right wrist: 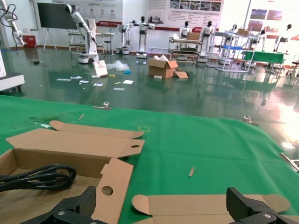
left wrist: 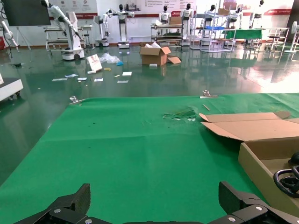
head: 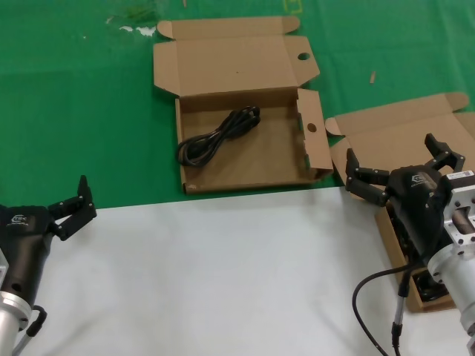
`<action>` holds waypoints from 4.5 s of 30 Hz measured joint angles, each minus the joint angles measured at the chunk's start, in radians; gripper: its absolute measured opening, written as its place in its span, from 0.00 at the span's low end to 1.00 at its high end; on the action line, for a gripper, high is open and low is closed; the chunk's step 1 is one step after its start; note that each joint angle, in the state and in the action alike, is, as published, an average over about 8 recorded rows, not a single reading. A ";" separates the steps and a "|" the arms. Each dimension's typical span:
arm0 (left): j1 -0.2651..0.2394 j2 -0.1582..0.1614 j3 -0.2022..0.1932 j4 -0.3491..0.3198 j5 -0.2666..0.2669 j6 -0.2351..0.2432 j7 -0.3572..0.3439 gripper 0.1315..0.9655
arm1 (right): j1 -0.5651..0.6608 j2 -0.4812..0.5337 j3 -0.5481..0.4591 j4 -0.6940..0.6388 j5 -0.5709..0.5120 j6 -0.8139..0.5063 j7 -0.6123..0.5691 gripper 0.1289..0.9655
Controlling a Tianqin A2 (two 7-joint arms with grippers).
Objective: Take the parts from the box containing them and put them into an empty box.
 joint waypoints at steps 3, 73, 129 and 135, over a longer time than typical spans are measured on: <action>0.000 0.000 0.000 0.000 0.000 0.000 0.000 1.00 | 0.000 0.000 0.000 0.000 0.000 0.000 0.000 1.00; 0.000 0.000 0.000 0.000 0.000 0.000 0.000 1.00 | 0.000 0.000 0.000 0.000 0.000 0.000 0.000 1.00; 0.000 0.000 0.000 0.000 0.000 0.000 0.000 1.00 | 0.000 0.000 0.000 0.000 0.000 0.000 0.000 1.00; 0.000 0.000 0.000 0.000 0.000 0.000 0.000 1.00 | 0.000 0.000 0.000 0.000 0.000 0.000 0.000 1.00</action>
